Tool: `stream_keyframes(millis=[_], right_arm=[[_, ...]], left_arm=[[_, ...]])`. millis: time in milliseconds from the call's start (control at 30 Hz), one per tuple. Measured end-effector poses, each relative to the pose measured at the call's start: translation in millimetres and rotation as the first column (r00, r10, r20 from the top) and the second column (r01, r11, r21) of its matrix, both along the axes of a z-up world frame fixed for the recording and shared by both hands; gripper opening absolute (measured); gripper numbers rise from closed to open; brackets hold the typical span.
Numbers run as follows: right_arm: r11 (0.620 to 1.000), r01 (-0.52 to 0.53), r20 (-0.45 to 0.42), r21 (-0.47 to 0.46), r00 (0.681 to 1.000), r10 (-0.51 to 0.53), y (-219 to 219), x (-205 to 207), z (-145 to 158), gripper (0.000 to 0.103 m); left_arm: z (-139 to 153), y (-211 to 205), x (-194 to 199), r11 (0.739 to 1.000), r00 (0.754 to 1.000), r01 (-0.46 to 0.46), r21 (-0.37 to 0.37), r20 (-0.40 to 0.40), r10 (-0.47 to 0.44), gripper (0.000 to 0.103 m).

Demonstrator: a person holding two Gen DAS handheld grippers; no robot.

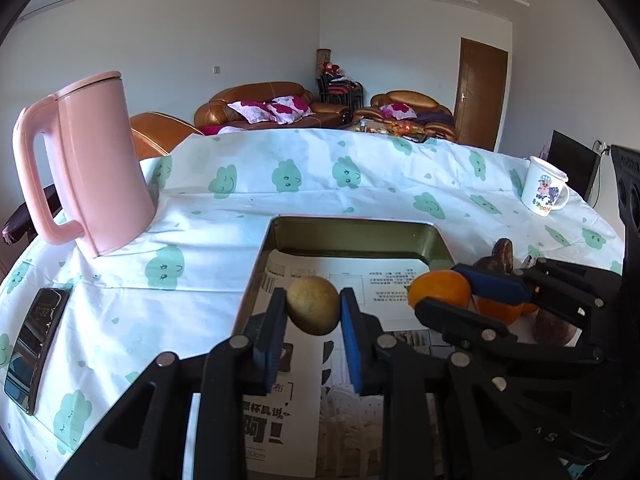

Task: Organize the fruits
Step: 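Carry the kiwi into the tin and open the left gripper while the right gripper drops the orange in, then withdraw both open grippers from the tin back toward the fruits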

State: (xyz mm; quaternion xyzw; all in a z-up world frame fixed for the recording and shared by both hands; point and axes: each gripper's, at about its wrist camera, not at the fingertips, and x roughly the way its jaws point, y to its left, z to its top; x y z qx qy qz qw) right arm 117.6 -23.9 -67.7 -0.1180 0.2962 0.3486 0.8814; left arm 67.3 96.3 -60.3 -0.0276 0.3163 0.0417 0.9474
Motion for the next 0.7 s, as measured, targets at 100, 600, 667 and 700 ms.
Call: stream_keyframes(millis=[100,600,667,700], right_arm=[[1.0,-0.02,-0.002,-0.012,1.0,0.02,4,-2,-2,0.037],[0.995,0.081,0.1,0.06,0.991,-0.087,-76,-43,17,0.056],[0.988,0.141,0.118,0.063,0.982,-0.147,-102,-45,19,0.056],[0.982,0.18,0.131,0.059,0.974,-0.186,-115,-45,19,0.057]], left_arm=[[-2,0,1,1.0,1.0,-0.001,-0.001,-0.01,0.001,0.028],[30,-21,-37,1.0,0.982,-0.009,0.009,0.186,0.007,0.1],[34,-38,-38,0.999,0.979,0.022,0.027,0.2,-0.027,0.1],[35,-47,-37,0.999,0.979,0.039,0.024,0.201,-0.043,0.1]])
